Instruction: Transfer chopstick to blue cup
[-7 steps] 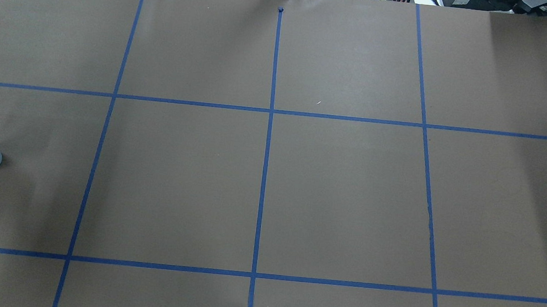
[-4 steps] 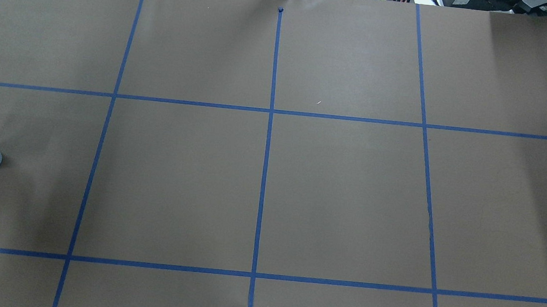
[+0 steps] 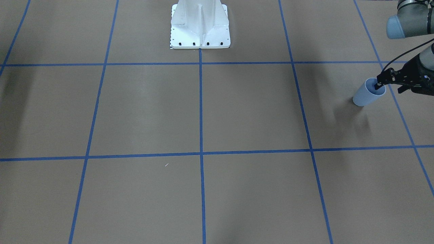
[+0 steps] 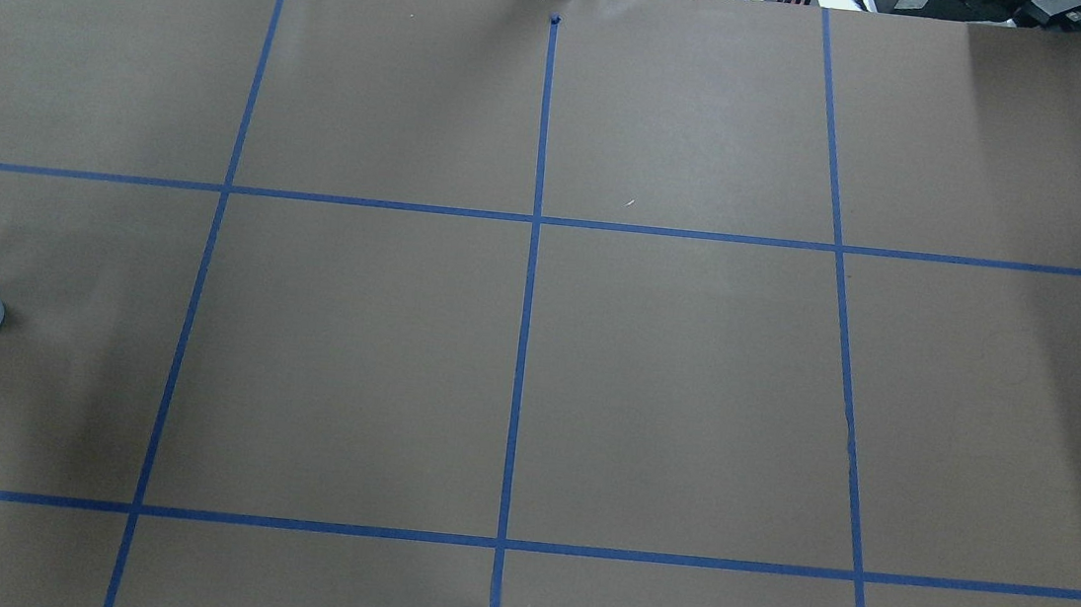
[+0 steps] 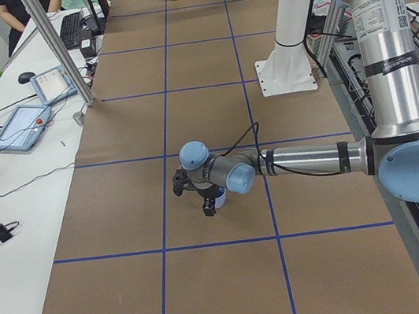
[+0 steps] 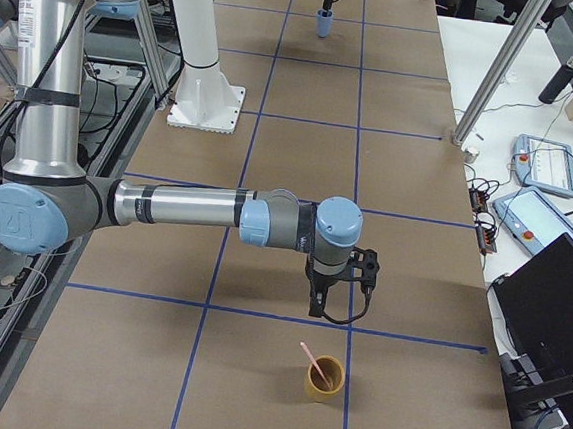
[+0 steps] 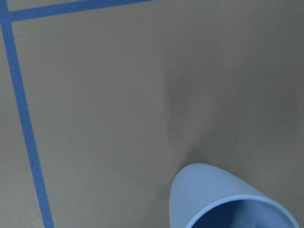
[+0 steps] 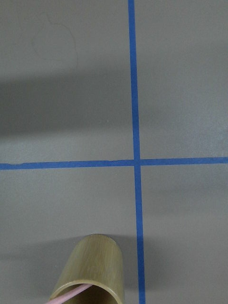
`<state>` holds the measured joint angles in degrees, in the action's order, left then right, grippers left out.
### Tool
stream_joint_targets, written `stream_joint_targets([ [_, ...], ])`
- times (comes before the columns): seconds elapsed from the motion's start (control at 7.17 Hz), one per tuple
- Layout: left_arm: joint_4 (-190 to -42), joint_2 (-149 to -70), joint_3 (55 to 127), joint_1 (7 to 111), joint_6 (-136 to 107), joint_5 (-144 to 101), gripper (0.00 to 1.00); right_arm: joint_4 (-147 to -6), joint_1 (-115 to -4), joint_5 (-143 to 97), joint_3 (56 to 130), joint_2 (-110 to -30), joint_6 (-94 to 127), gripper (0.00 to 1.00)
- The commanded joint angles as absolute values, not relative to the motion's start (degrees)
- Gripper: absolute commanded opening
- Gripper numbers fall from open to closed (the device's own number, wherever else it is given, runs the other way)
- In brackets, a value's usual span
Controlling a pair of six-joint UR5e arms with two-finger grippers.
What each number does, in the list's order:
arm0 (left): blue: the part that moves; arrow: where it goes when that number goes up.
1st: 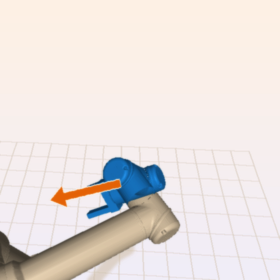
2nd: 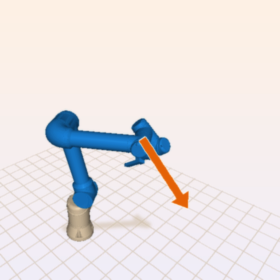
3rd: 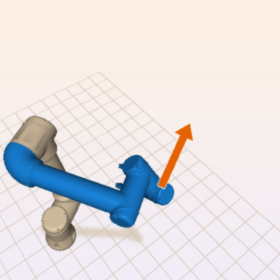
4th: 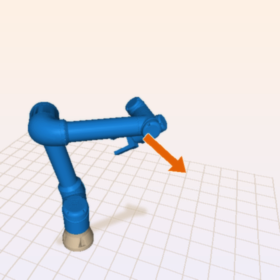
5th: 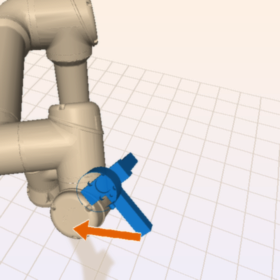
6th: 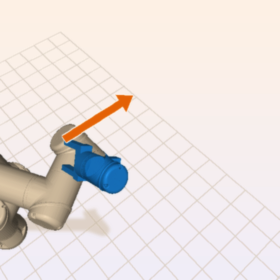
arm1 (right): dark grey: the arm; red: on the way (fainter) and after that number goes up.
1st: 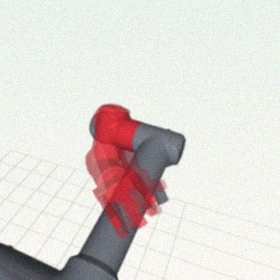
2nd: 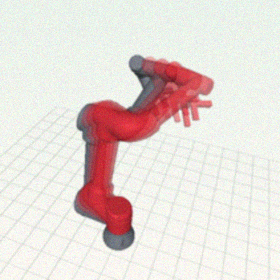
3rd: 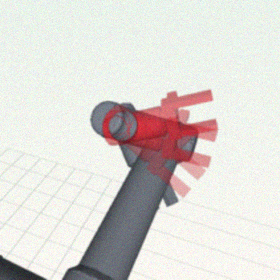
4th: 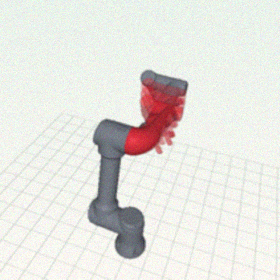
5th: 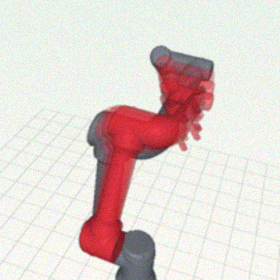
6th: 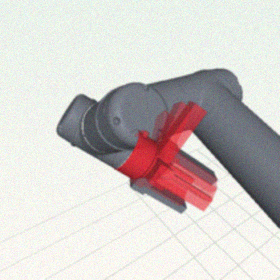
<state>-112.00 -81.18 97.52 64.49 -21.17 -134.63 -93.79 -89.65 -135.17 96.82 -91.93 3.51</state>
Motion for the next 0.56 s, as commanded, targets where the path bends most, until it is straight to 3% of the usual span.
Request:
stream_joint_targets([
  [0.0, -112.8, -80.9, 97.5, 64.1, -21.1, -134.6, 0.00, -93.9, -89.6, -135.2, 96.9, -92.0, 3.5, 1.00],
  [0.42, -112.4, -80.9, 98.7, 64.5, -21.9, -135.2, 0.00, -94.1, -89.6, -135.3, 96.9, -92.0, 3.5, 1.00],
])
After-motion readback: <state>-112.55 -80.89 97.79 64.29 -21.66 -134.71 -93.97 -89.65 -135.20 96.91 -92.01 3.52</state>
